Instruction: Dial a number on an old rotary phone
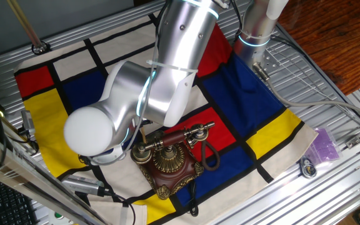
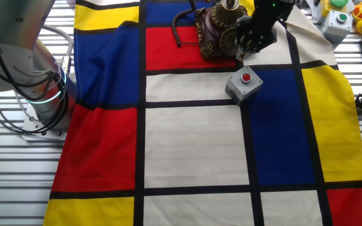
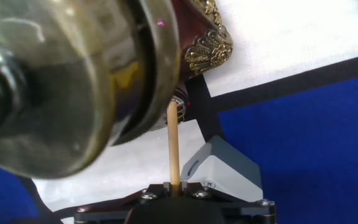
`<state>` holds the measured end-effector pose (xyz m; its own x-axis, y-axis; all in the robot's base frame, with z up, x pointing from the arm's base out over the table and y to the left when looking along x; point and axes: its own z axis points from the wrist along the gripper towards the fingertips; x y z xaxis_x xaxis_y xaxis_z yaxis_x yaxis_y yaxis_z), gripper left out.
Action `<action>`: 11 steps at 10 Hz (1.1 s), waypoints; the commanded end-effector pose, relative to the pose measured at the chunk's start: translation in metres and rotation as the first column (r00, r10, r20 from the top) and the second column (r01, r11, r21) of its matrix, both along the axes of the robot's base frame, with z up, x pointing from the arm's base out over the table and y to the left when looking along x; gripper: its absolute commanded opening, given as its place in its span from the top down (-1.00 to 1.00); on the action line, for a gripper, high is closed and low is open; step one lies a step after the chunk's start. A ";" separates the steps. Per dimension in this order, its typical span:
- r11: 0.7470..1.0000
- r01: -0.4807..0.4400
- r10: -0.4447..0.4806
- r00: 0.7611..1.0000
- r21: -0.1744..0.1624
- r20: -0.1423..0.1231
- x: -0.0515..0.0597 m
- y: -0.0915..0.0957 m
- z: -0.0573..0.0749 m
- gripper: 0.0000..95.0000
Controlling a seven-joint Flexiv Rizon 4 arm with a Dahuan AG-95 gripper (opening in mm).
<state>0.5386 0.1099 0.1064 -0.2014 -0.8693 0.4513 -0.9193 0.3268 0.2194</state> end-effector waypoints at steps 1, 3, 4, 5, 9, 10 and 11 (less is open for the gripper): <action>1.000 -0.004 0.004 1.000 -0.001 0.005 0.000 -0.001 -0.001 1.00; 1.000 -0.006 0.006 1.000 0.001 0.007 0.000 -0.001 -0.002 1.00; 1.000 -0.017 0.017 1.000 -0.005 0.004 0.000 -0.001 -0.002 1.00; 1.000 -0.016 0.016 1.000 -0.008 0.005 0.001 -0.001 -0.002 1.00; 1.000 -0.017 0.017 1.000 -0.025 0.005 0.001 -0.001 -0.005 1.00; 1.000 -0.019 0.020 1.000 -0.024 0.005 0.001 -0.001 -0.005 1.00; 0.999 -0.021 0.021 1.000 -0.025 0.006 0.001 -0.001 -0.005 1.00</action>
